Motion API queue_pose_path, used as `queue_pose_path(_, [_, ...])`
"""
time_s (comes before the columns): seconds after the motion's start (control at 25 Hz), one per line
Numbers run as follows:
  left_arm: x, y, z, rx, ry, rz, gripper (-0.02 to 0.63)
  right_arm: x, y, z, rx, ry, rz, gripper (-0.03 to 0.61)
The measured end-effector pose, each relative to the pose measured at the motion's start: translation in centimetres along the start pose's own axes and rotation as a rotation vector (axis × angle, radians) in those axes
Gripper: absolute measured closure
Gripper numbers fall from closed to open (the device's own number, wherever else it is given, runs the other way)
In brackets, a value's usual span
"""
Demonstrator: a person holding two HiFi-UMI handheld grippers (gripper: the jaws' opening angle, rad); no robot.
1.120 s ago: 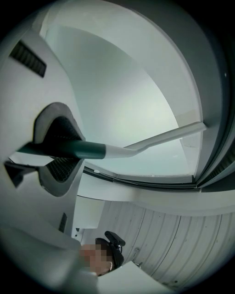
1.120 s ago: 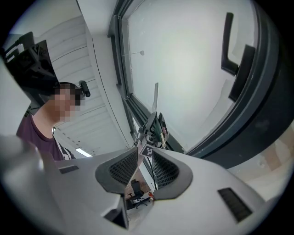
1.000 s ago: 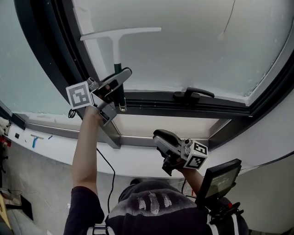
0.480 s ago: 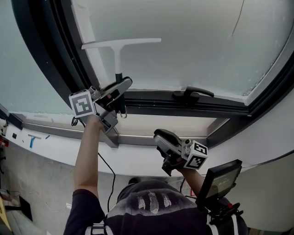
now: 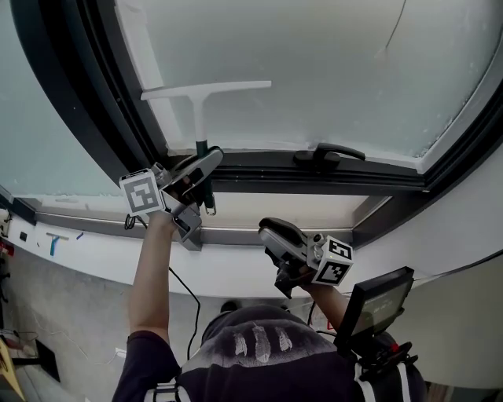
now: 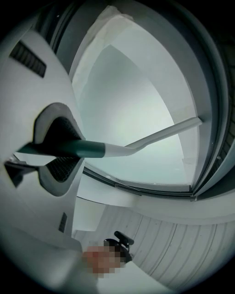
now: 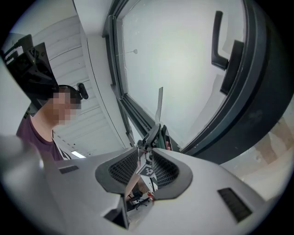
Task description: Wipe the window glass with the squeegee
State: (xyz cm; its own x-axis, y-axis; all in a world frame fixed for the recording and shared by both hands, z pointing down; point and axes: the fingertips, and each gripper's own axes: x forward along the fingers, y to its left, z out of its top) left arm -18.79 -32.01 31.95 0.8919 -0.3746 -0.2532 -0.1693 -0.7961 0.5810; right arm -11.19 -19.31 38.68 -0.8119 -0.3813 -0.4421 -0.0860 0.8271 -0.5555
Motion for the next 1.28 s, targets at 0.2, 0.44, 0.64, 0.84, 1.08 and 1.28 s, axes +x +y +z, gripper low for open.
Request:
queue_pose_path(0.2, [0.1,0.1,0.4,-0.015,0.0,0.026,0.535,0.7,0.3,0.7,0.01,0.0,-0.013,0.482])
queue_pose_path(0.44, [0.4,-0.7,-0.2,-0.127,-0.002,-0.037,0.535,0.9,0.8,0.7,0.029,-0.023,-0.038,0.48])
queue_pose_path(0.64, [-0.2,0.8,-0.9,-0.149,0.018,0.034,0.541,0.9,-0.1,0.3,-0.019,-0.009,-0.035,0.48])
queue_pose_path(0.84, [-0.4,0.4,-0.9,-0.047,0.059,0.092,0.545,1.0,0.1,0.1,-0.036,-0.014,-0.046,0.48])
queue_pose_path(1.08, [0.4,-3.7,-1.2,-0.041,0.093,-0.044,0.545,0.9,1.1,-0.7,-0.063,-0.045,-0.086,0.48])
queue_pose_path(1.28, [1.1,-5.3,-1.9,0.018,0.152,-0.081,0.545,-0.4,1.2,-1.9,-0.072,-0.086,-0.151,0.48])
